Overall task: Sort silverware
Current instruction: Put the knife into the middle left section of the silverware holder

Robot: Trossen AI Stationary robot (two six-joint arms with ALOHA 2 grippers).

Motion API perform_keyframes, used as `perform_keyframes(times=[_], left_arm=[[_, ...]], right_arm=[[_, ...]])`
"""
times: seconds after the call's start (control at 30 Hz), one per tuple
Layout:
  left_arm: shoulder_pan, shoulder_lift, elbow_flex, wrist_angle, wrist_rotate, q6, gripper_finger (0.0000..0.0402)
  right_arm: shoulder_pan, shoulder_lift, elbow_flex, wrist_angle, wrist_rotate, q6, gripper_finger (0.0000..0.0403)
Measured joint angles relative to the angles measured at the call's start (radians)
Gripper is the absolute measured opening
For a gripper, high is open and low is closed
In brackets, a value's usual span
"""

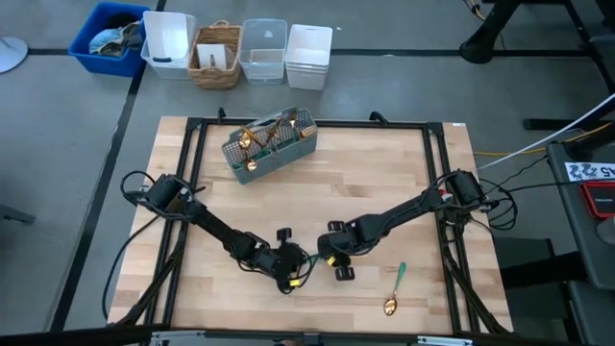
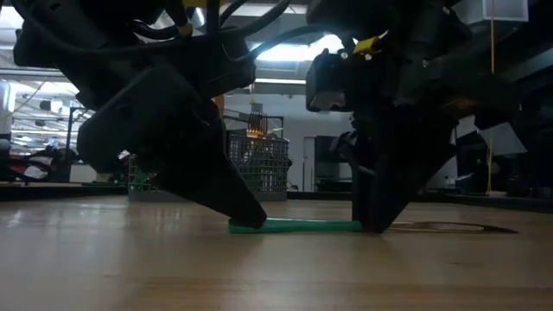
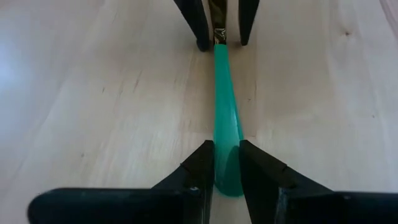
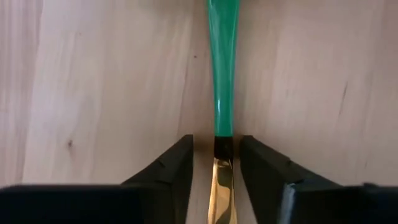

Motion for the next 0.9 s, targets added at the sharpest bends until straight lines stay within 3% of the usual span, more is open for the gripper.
perform_keyframes(times=[0.4,0.67,0.9], left_arm=[[0.000,0.001,0.000,0.002,-0.028,0.016,0.0062],[0.000,0.003,-0.004,0.075,-0.033,0.017,0.0069],[0.008,0.005,-0.003,0.092,-0.014,0.017,0.0110]], right_arm=[[-0.001,0.003,-0.001,0.000,0.000,0.028,0.0037],[0.000,0.004,-0.002,-0.001,0.005,0.039,0.0034],[0.001,0.004,-0.003,0.007,0.014,0.048,0.0032]])
